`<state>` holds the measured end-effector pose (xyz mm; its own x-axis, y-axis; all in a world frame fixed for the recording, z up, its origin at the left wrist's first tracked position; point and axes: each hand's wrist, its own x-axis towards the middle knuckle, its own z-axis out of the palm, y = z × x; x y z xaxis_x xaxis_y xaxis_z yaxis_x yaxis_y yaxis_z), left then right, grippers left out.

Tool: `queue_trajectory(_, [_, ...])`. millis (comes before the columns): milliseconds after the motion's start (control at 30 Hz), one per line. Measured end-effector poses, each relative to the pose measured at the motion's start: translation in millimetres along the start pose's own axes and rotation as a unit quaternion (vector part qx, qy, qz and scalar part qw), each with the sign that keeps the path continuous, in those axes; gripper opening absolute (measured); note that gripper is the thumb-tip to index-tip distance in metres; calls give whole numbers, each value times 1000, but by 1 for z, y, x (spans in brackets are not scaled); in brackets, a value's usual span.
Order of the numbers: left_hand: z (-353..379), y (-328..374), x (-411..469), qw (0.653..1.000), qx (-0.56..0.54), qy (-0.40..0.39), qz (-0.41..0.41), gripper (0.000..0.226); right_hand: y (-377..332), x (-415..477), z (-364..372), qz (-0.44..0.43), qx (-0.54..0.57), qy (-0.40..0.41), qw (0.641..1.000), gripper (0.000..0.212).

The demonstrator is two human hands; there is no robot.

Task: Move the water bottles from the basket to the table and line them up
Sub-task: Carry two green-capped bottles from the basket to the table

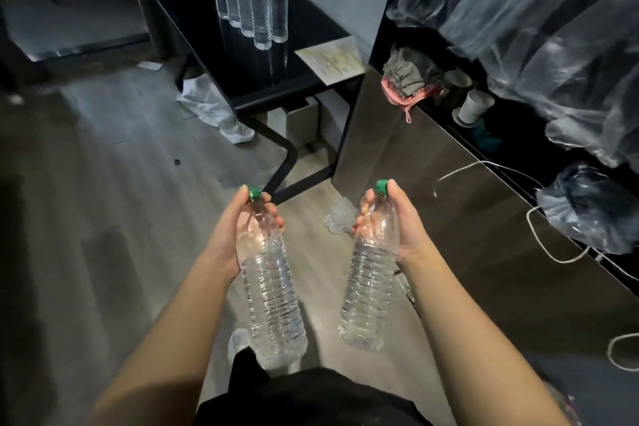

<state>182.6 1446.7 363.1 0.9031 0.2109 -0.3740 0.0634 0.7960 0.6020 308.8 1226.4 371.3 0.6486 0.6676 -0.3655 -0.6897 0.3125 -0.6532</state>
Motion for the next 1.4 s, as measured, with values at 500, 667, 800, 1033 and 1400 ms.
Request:
queue_trajectory(500, [-84,149,60,1000,19,-9,23,36,30,136,112,13,4,-16,1000,36])
queue_trajectory(667, [-100,178,104,999,34,-24,15,37,23,200,121,1,11,-42,999,36])
queue_trajectory(800, [-111,209,159,999,44,-16,18,39,13,264,125,5,34,-38,999,35])
queue_trajectory(1033, [-121,288,257,996,81,17,22,34,-30,393,144,7,33,-8,999,36])
queue_trajectory(1400, [-113,370,368,988,134,60,54,40,-94,513,176,-9,-30,-18,999,39])
